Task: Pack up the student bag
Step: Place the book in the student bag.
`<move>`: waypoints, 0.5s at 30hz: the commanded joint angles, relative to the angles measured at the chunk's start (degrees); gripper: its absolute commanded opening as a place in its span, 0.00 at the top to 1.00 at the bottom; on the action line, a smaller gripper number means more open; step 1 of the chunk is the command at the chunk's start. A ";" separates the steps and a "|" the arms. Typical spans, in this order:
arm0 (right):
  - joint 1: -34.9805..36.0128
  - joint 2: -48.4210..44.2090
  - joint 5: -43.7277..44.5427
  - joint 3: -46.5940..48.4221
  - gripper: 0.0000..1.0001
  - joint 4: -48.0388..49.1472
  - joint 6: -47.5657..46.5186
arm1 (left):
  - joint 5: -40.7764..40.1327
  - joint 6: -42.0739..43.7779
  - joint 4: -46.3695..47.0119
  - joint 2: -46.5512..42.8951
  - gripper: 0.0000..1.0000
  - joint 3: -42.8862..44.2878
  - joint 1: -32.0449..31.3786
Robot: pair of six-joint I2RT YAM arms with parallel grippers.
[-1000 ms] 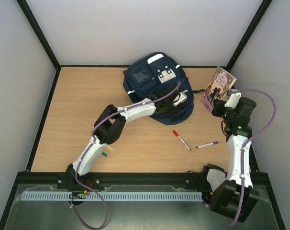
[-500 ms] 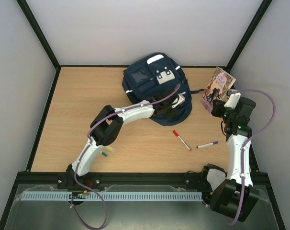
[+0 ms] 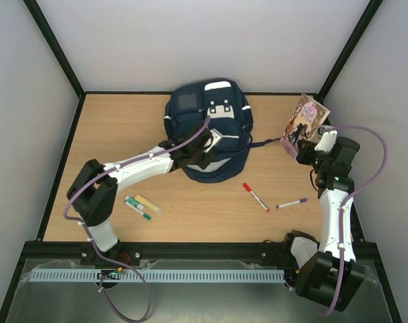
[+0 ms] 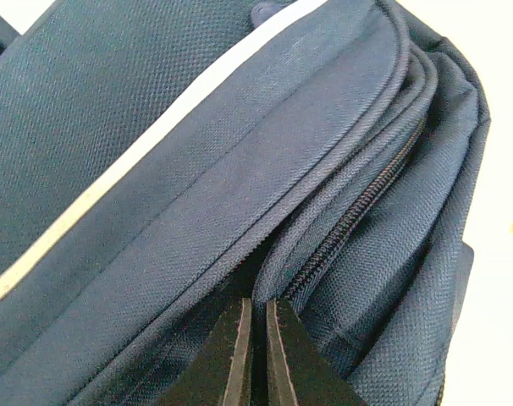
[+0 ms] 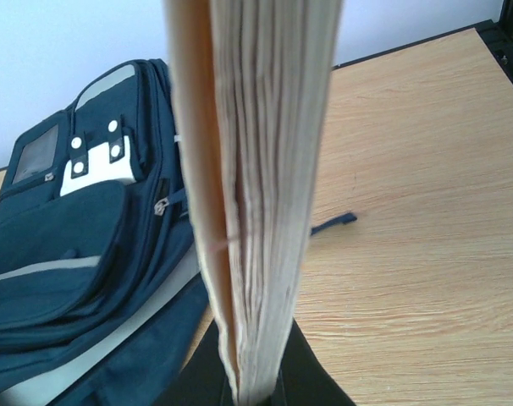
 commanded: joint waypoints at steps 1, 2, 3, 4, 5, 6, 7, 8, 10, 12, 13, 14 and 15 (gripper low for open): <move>-0.31 -0.25 -2.17 -0.16 0.99 1.94 0.24 | -0.34 -3.71 0.24 -7.84 0.98 -7.10 -0.17; -0.28 -0.17 -2.43 -0.16 0.99 1.99 0.25 | 0.63 -3.62 0.33 -8.69 0.97 -8.16 -0.46; -0.31 -0.08 -2.59 -0.16 0.99 1.98 0.29 | 1.08 -3.52 0.16 -9.11 0.97 -8.74 -0.99; -0.30 -0.06 -2.64 -0.16 0.99 1.96 0.26 | 1.30 -3.37 -0.36 -9.13 0.98 -9.05 -1.58; -0.30 0.01 -2.68 -0.10 0.99 1.98 0.21 | 1.39 -3.20 -0.84 -9.09 0.98 -9.29 -2.39; -0.28 -0.02 -2.80 -0.03 0.99 1.98 0.18 | 1.14 -3.06 -1.20 -9.06 0.97 -9.63 -3.40; -0.30 -0.05 -2.91 0.01 0.99 1.94 0.12 | 0.46 -3.13 -1.23 -9.17 0.98 -10.12 -4.40; -0.31 -0.12 -2.97 -0.01 0.99 1.84 0.07 | 0.03 -3.47 -0.93 -9.49 0.98 -10.64 -5.16; -0.28 -0.38 -3.31 0.02 0.99 1.76 0.02 | 0.31 -4.32 0.37 -10.39 0.98 -12.08 -5.84; -0.31 -0.58 -3.61 -0.15 0.99 1.83 0.02 | -0.02 -4.45 1.64 -10.51 0.94 -13.16 -5.82; -0.28 -0.58 -3.72 -0.16 0.99 1.82 0.04 | -0.23 -4.12 1.51 -10.09 0.86 -13.03 -5.81; -0.28 -0.58 -3.76 -0.16 0.99 1.81 0.12 | -0.26 -3.72 0.94 -9.70 0.78 -12.61 -5.90; -0.33 -0.54 -3.89 -0.20 0.99 1.75 0.11 | -0.57 -3.43 0.40 -9.66 0.68 -12.22 -6.03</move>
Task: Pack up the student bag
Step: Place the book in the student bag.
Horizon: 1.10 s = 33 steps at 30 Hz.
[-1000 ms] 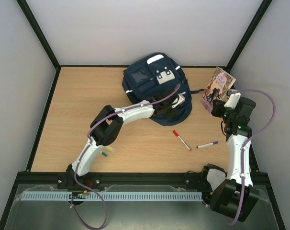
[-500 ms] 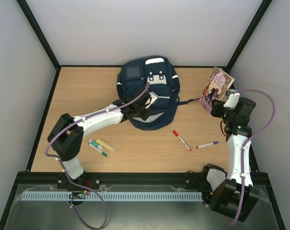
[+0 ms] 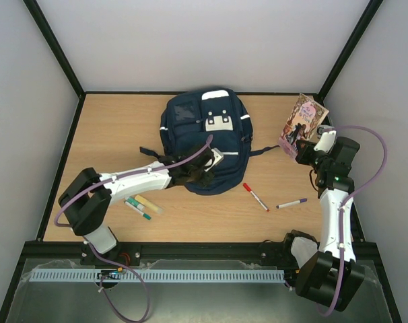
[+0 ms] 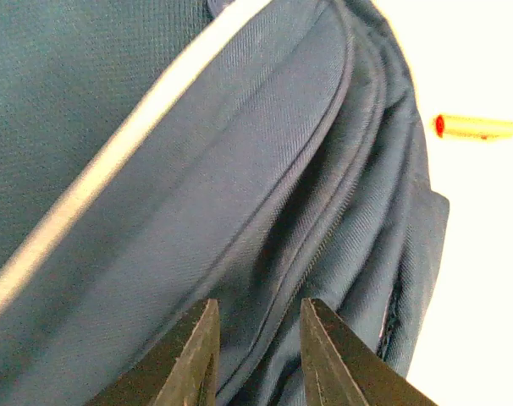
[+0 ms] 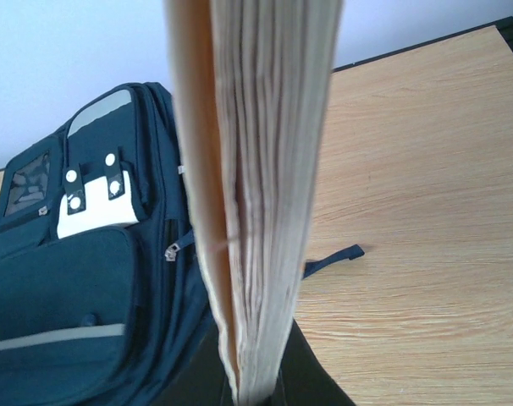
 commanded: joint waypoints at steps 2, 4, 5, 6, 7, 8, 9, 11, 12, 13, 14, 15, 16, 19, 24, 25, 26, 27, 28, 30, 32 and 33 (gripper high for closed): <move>-0.29 -0.54 -1.94 -0.19 0.99 1.64 0.00 | -0.34 0.58 -0.49 -3.13 0.57 0.01 -1.20; -0.29 -0.70 -2.18 -0.16 0.99 1.63 0.07 | 1.90 1.90 0.53 -5.58 0.50 -1.04 -1.76; -0.33 -0.75 -2.29 -0.14 0.99 1.71 0.05 | 3.62 2.13 0.62 -6.04 0.48 -1.28 -1.87; -0.33 -0.84 -2.37 -0.14 0.99 1.69 0.04 | 5.31 2.24 0.19 -6.00 0.47 -1.15 -1.88; -0.31 -0.85 -2.51 -0.14 0.99 1.71 0.04 | 6.88 2.68 -1.05 -5.27 0.46 -0.40 -2.02; -0.27 -0.85 -2.63 -0.14 0.99 1.72 0.08 | 7.77 2.89 -2.50 -4.18 0.46 0.49 -2.36; -0.26 -0.85 -2.73 -0.14 0.99 1.72 0.07 | 8.07 3.40 -3.72 -3.01 0.47 1.26 -2.70; -0.31 -0.77 -3.02 -0.09 0.99 1.64 0.05 | 7.00 4.45 -4.90 -1.12 0.47 2.03 -3.74; -0.33 -0.76 -3.13 -0.10 0.99 1.63 0.12 | 6.09 4.80 -5.16 -0.29 0.46 2.31 -4.15; -0.29 -0.83 -3.25 -0.05 0.99 1.63 0.09 | 4.88 5.11 -5.41 0.62 0.44 2.76 -4.39; -0.29 -0.85 -3.40 -0.05 0.99 1.63 0.08 | 4.21 5.29 -5.76 1.51 0.43 3.37 -4.43; -0.33 -0.82 -3.47 -0.05 0.99 1.56 0.12 | 3.60 5.56 -6.05 2.53 0.42 4.09 -4.43; -0.32 -0.78 -3.63 -0.05 0.99 1.54 0.06 | 2.40 5.65 -6.10 3.53 0.42 4.87 -4.46; -0.25 -0.60 -3.98 0.01 0.99 1.54 0.11 | -0.85 6.13 -6.03 7.19 0.41 7.37 -4.43; -0.31 -0.41 -4.74 -0.05 0.99 1.40 0.25 | -5.24 5.55 -5.58 13.54 0.41 11.58 -4.44; -0.30 -0.45 -4.89 -0.11 0.99 1.45 0.36 | -5.59 5.73 -5.45 14.40 0.42 11.99 -4.44; -0.33 -0.35 -4.98 -0.13 0.99 1.45 0.34 | -6.05 5.91 -5.42 15.61 0.44 12.46 -4.43; -0.29 -0.32 -5.07 -0.14 0.99 1.38 0.32 | -6.59 5.83 -5.51 16.27 0.48 13.18 -4.43; -0.26 -0.31 -5.06 -0.14 0.99 1.37 0.26 | -7.25 5.79 -5.54 16.66 0.51 13.70 -4.43; -0.29 -0.24 -5.08 -0.11 0.99 1.36 0.31 | -8.11 5.70 -5.65 17.01 0.63 14.52 -4.43; -0.32 -0.07 -5.22 -0.14 0.99 1.45 0.34 | -8.89 5.65 -5.92 16.91 0.76 15.73 -4.46; -0.26 0.08 -5.33 -0.14 0.99 1.45 0.35 | -9.23 5.56 -5.98 16.71 0.80 16.40 -4.44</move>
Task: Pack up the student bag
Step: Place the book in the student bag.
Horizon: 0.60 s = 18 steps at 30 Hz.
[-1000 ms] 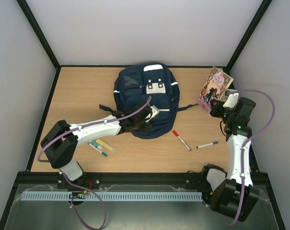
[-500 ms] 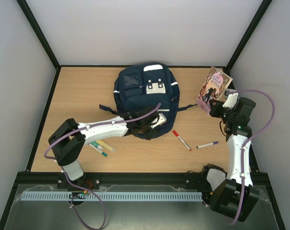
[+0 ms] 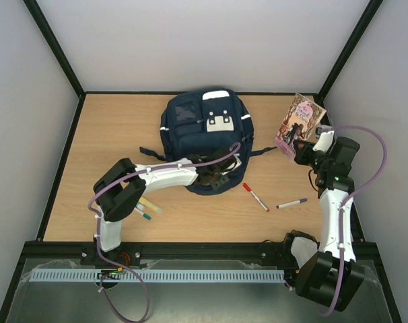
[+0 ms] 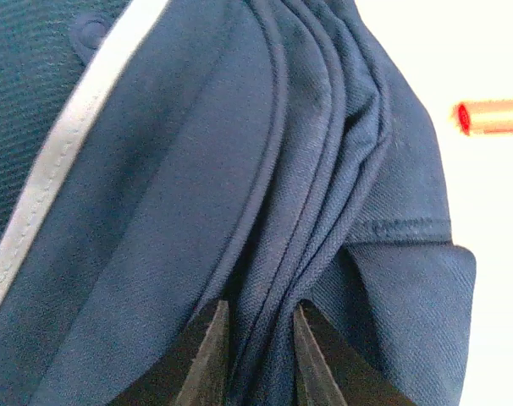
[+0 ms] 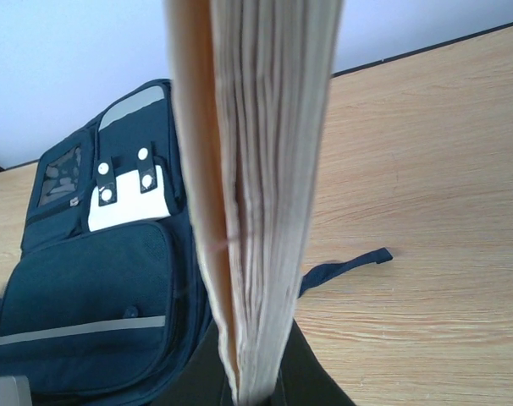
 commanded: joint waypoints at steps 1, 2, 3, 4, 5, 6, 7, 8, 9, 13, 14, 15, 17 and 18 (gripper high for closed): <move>-0.25 0.20 -1.84 -0.14 0.99 1.48 0.27 | -4.48 -0.18 -0.76 0.31 0.83 3.76 0.11; -0.33 0.29 -1.95 -0.14 0.99 1.43 0.16 | -4.77 -0.30 -0.83 -0.02 0.86 4.40 0.11; -0.29 0.25 -2.14 -0.14 0.99 1.39 0.16 | -4.81 -0.33 -0.94 -0.62 0.91 4.95 0.11; -0.29 0.11 -2.46 -0.18 0.99 1.45 0.31 | -4.79 -0.30 -0.98 -1.33 0.95 5.52 0.11; -0.29 0.05 -3.39 0.06 0.99 1.44 0.64 | -4.78 -0.38 -0.94 -2.15 0.97 6.01 0.10; -0.29 0.39 -5.49 0.90 0.99 0.54 0.69 | -4.79 -0.46 -0.97 -3.11 0.97 6.37 0.11; -0.25 1.05 -7.97 2.57 0.99 -1.26 0.41 | -5.04 -0.47 -1.02 -4.19 0.98 6.73 0.11; -0.25 1.92 -10.38 5.09 0.99 -4.19 -0.57 | -5.82 -0.49 -0.95 -5.60 0.98 6.90 0.11; -0.13 2.69 -12.00 7.53 0.99 -7.64 -1.92 | -7.01 -0.37 -0.58 -6.94 0.97 6.87 0.16; -0.07 3.61 -16.33 17.41 0.99 -22.18 -8.83 | -10.14 -0.08 1.70 -13.54 0.98 5.95 0.83; -0.07 3.46 -17.38 19.49 0.99 -25.28 -10.10 | -10.21 -0.12 2.39 -14.96 0.98 5.73 1.06; -0.07 3.36 -18.75 21.13 0.99 -28.07 -11.17 | -10.22 -0.16 3.23 -16.37 0.98 5.25 1.48; 0.12 3.22 -22.06 22.85 0.99 -32.86 -13.00 | -10.18 -0.39 5.06 -18.85 0.98 4.20 2.86; 0.47 3.22 -23.39 22.85 0.99 -34.59 -13.59 | -9.89 -0.76 6.01 -19.95 0.98 3.91 3.39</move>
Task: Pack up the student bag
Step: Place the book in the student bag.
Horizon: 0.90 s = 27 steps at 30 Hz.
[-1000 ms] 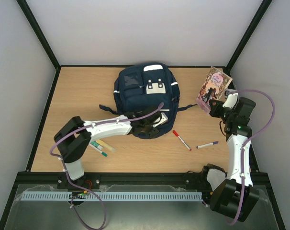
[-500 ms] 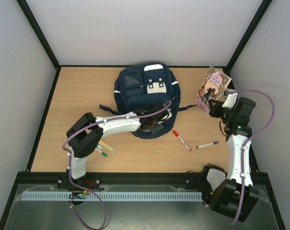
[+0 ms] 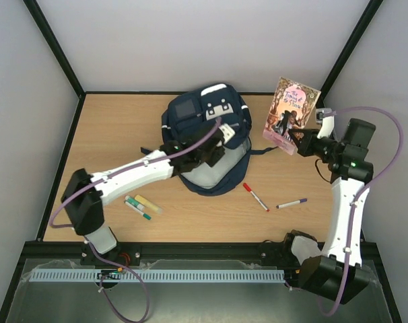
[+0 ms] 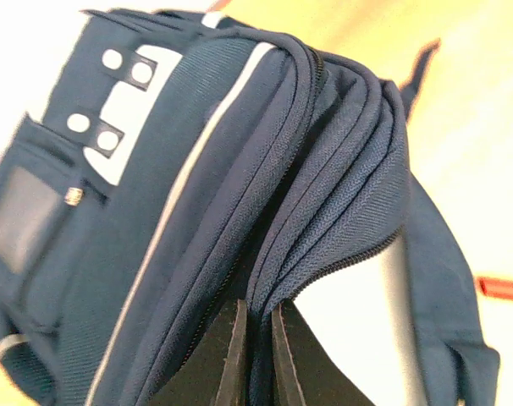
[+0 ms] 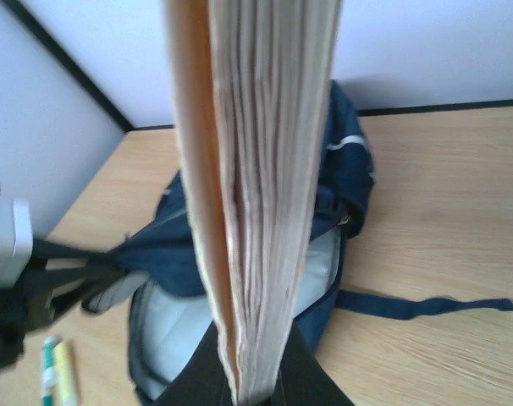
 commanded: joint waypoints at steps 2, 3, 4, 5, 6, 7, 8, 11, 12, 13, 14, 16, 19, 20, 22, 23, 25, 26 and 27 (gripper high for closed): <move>1.89 -0.28 -12.39 2.67 0.99 -18.87 -8.78 | -1.97 -1.59 8.60 -8.05 0.97 -1.04 3.60; 3.16 0.19 -13.17 2.00 0.99 -20.76 -10.20 | -1.76 -1.90 9.40 -8.64 0.98 -1.21 4.31; 4.77 0.57 -13.64 1.24 0.99 -22.44 -11.80 | -1.24 -2.23 10.07 -8.96 0.98 -1.22 5.16; 6.30 1.08 -14.35 0.16 0.99 -23.95 -13.59 | -0.16 -2.63 10.51 -9.10 0.97 -1.13 6.14; 7.75 1.58 -15.31 -0.03 0.99 -25.26 -14.77 | 0.79 -3.11 10.87 -9.07 0.97 -0.84 7.08; 9.08 2.36 -15.73 0.90 0.99 -27.64 -17.42 | 2.01 -3.72 11.08 -8.94 0.98 -0.68 7.93; 10.29 2.94 -16.72 1.60 0.99 -29.55 -19.18 | 3.44 -4.34 11.33 -8.77 0.97 -0.59 8.82; 14.61 4.07 -15.20 1.25 0.99 -29.06 -18.57 | 6.44 -6.60 12.38 -8.77 0.98 -1.08 10.65; 16.17 4.56 -14.57 0.65 0.99 -28.18 -17.69 | 6.74 -6.92 12.98 -8.91 0.98 -1.63 10.88; 18.31 5.28 -13.47 0.47 0.99 -27.73 -16.67 | 6.87 -7.06 13.74 -9.03 0.98 -2.20 10.92; 20.03 6.16 -12.57 0.34 0.99 -27.25 -15.91 | 7.00 -7.27 14.41 -9.18 0.98 -2.58 11.00; 23.38 7.83 -11.10 -0.47 0.99 -25.43 -13.39 | 7.50 -7.58 15.21 -9.25 0.98 -3.01 11.17; 27.98 11.30 -11.13 -0.91 0.99 -25.09 -12.49 | 7.96 -8.32 16.20 -10.04 0.98 -3.69 11.56; 29.20 12.41 -11.03 -1.14 0.99 -24.77 -12.06 | 8.16 -8.50 16.74 -10.51 0.98 -4.17 11.82; 30.61 13.78 -11.51 -1.44 0.99 -24.52 -12.11 | 8.48 -9.02 17.69 -11.73 0.98 -5.41 12.34; 31.29 14.41 -11.46 -1.53 0.99 -24.24 -11.90 | 8.80 -9.40 18.08 -12.37 0.98 -5.96 12.68; 32.93 15.41 -10.05 -2.26 0.99 -23.05 -11.33 | 9.81 -10.11 19.04 -13.64 0.97 -6.92 13.38; 33.92 15.91 -9.14 -3.01 0.99 -21.90 -10.59 | 10.19 -10.36 19.47 -14.24 0.97 -7.43 13.80; 34.91 16.63 -8.47 -3.89 0.99 -20.55 -9.58 | 10.48 -10.67 19.90 -14.77 0.98 -7.76 14.13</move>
